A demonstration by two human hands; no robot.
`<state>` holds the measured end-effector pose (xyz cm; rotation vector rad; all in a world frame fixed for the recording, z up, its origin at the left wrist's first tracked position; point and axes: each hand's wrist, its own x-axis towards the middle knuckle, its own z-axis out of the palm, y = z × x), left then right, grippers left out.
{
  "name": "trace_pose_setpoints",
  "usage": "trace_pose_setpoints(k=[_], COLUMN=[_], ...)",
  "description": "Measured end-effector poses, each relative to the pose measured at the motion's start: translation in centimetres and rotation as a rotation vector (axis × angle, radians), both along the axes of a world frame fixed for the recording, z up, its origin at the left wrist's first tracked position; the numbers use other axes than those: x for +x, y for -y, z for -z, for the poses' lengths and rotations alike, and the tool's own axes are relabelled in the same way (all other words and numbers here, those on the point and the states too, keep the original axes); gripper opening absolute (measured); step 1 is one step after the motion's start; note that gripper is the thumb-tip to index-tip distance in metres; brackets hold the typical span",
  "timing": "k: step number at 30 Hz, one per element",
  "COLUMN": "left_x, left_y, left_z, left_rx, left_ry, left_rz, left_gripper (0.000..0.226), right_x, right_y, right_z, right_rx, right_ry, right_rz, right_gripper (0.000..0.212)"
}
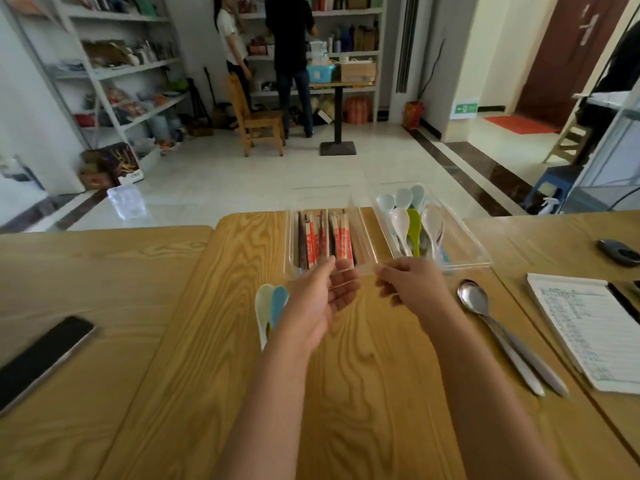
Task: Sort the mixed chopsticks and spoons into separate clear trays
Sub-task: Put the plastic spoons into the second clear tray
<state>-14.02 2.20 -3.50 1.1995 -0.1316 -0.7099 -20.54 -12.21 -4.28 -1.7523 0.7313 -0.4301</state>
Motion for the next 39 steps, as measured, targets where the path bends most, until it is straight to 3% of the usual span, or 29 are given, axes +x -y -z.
trace_pose_setpoints(k=[12,25,30,39], left_x=[-2.3,-2.4,-2.1,-3.0], left_y=[-11.2,-11.5,-11.5,-10.5], left_z=[3.5,4.1,4.0,3.7], left_rx=[0.08,0.091,0.075,0.091], left_ry=[-0.017,-0.025,-0.014,-0.006], left_rz=[-0.223,-0.2,-0.204,-0.172], left_gripper=[0.033,0.033,0.033,0.031], right_x=[-0.2,1.8,2.3,0.7], right_y=[-10.3,-11.9,-12.2,-9.7], right_z=[5.1,4.5,4.1,4.3], right_rx=[-0.088,-0.243,-0.386,-0.436], right_ry=[-0.262,-0.422,-0.528,-0.56], right_rz=[-0.195,-0.219,-0.203,-0.154], right_gripper=[0.021,0.028,0.026,0.018])
